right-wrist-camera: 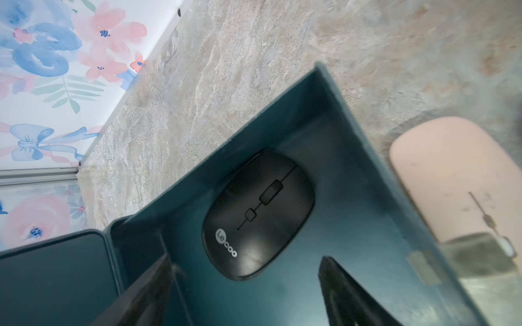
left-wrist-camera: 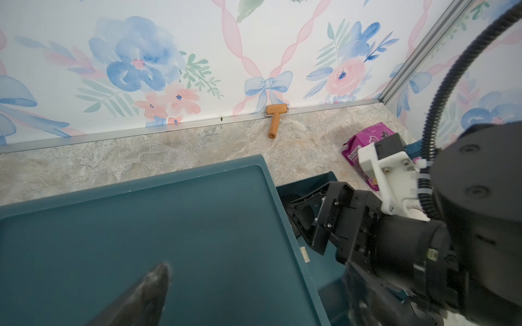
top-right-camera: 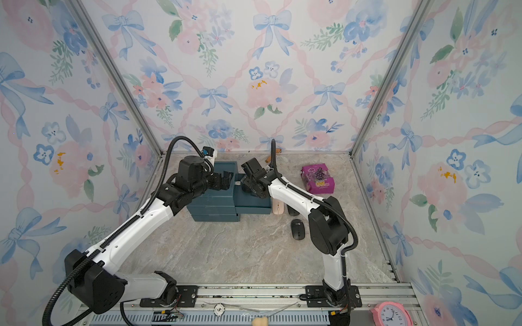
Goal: Take the mice out of the drawer
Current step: Pick up the mouse from the drawer.
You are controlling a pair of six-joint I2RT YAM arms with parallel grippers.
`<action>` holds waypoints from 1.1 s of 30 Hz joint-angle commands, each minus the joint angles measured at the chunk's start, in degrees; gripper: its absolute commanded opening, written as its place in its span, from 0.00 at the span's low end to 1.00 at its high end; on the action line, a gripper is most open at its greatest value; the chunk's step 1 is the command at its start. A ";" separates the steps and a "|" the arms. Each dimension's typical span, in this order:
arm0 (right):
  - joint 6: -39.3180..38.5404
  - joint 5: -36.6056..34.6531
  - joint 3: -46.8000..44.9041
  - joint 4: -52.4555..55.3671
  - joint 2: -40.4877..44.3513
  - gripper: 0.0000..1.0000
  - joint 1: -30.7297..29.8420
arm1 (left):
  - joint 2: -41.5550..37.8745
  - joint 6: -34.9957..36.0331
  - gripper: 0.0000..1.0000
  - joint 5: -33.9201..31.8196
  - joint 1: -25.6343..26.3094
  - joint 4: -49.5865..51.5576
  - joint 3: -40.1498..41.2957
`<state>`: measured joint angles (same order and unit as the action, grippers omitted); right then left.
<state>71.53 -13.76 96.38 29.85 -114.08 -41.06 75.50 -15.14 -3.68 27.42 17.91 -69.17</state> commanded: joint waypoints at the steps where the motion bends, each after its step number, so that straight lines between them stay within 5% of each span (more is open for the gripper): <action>1: -0.86 -0.74 3.21 3.40 -3.06 0.83 -0.59 | -1.85 1.32 0.98 -0.98 0.27 0.50 1.14; 18: -7.86 -3.38 14.20 14.60 -13.15 0.81 -2.42 | -3.50 0.48 0.98 -1.91 0.08 0.46 2.39; 28: -11.39 -2.89 0.84 10.84 -4.00 0.74 -3.05 | -2.83 -0.53 0.98 -1.75 0.07 0.37 1.73; 33: -16.33 -2.60 -1.95 7.36 -1.49 0.80 -3.07 | -1.78 -1.12 0.98 -0.96 0.04 0.36 1.15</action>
<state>58.67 -16.91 95.72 38.04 -116.75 -43.68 72.97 -15.27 -5.13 27.42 17.93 -67.33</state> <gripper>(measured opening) 0.791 0.979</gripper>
